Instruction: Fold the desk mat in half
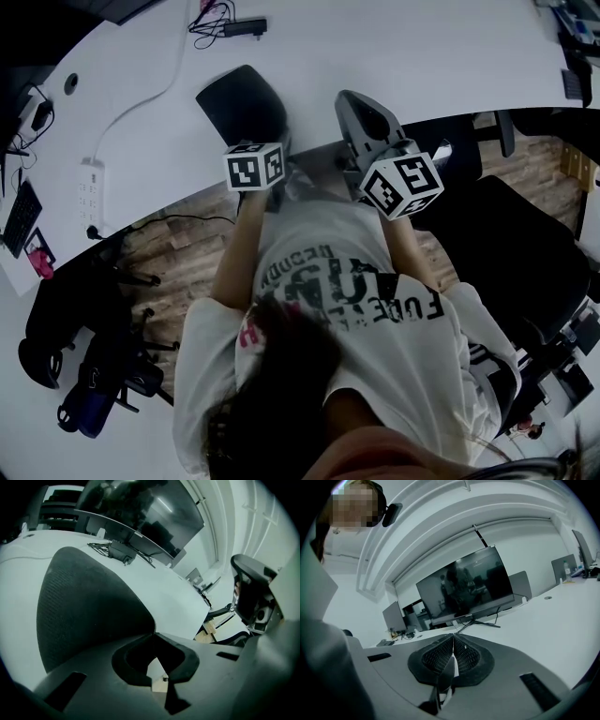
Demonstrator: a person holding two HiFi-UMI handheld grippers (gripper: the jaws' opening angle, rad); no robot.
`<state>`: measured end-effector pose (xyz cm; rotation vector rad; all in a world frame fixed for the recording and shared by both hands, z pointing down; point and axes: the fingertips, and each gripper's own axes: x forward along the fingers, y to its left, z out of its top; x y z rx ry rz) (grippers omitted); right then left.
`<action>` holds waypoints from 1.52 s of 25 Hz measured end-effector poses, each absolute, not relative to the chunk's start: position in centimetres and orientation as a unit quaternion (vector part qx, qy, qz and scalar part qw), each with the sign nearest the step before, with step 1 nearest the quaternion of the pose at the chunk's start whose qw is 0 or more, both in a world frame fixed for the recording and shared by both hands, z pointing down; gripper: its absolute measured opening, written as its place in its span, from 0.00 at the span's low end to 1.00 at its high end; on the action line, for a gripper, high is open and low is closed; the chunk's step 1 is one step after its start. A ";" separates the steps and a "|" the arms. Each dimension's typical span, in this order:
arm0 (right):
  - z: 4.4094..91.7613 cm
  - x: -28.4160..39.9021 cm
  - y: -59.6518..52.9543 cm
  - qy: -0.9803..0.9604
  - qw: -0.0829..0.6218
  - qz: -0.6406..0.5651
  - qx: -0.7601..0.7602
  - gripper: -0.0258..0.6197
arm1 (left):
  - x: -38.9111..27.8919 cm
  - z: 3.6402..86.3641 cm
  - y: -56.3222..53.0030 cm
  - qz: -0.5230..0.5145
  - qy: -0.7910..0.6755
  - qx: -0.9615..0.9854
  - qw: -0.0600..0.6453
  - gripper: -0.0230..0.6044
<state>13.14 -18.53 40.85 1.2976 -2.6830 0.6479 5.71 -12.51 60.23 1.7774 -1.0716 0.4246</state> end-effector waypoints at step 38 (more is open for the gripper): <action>39.9 12.8 -20.4 -0.882 0.048 0.208 0.420 0.04 | 8.3 59.3 -12.9 0.129 -0.390 0.736 0.539 0.28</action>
